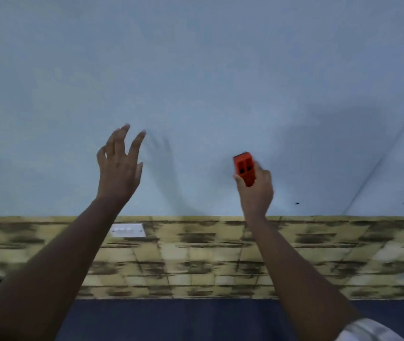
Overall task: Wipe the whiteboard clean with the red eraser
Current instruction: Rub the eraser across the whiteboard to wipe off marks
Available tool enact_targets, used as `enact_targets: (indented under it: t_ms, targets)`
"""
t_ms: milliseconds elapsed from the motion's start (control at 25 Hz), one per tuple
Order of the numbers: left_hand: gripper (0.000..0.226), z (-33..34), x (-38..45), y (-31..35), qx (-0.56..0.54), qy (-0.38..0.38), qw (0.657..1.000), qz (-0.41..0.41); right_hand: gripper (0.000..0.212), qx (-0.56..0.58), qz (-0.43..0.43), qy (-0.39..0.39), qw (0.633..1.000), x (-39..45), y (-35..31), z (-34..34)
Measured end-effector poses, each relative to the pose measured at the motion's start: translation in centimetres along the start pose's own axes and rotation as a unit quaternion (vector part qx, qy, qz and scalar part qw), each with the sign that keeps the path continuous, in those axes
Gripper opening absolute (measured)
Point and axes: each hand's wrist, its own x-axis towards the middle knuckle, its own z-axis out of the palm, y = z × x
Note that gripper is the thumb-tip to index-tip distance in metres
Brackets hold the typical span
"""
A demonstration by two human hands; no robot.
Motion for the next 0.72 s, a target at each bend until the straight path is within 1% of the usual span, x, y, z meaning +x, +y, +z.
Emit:
enact_targets:
  t_ms: [80,160,320,400,560,680,720]
  targets:
    - [0.088,-1.9,-2.0,-3.9,0.003,-0.006,1.0,-0.005,0.069,0.037,-0.001,0.018,0.999,-1.4,-2.6,1.1]
    - [0.085,-3.3,-3.2,-7.2,-0.002,-0.004,1.0,-0.015,0.07,0.055,-0.009,0.013,0.998,-2.8,-5.2,2.6]
    - [0.078,-4.8,-5.4,-14.3,-0.007,0.01,0.996,-0.088,0.071,0.09,-0.026,-0.015,0.996,-4.8,-11.1,6.3]
    - [0.077,-4.7,-6.7,-17.4,-0.006,0.009,0.993,-0.119,0.071,0.072,-0.059,-0.027,0.995,-5.7,-13.7,8.4]
    - [0.076,-4.1,-7.9,-24.3,0.006,-0.015,0.991,-0.131,0.074,0.043,-0.159,-0.035,0.986,-6.9,-18.3,14.3]
    - [0.077,-2.8,-7.6,-29.5,0.008,-0.02,0.988,-0.151,0.07,0.061,-0.216,-0.004,0.975,-6.8,-22.3,19.2]
    - [0.077,-2.1,-7.5,-30.7,0.01,-0.021,0.99,-0.14,0.068,0.069,-0.24,0.017,0.968,-6.7,-23.9,20.9]
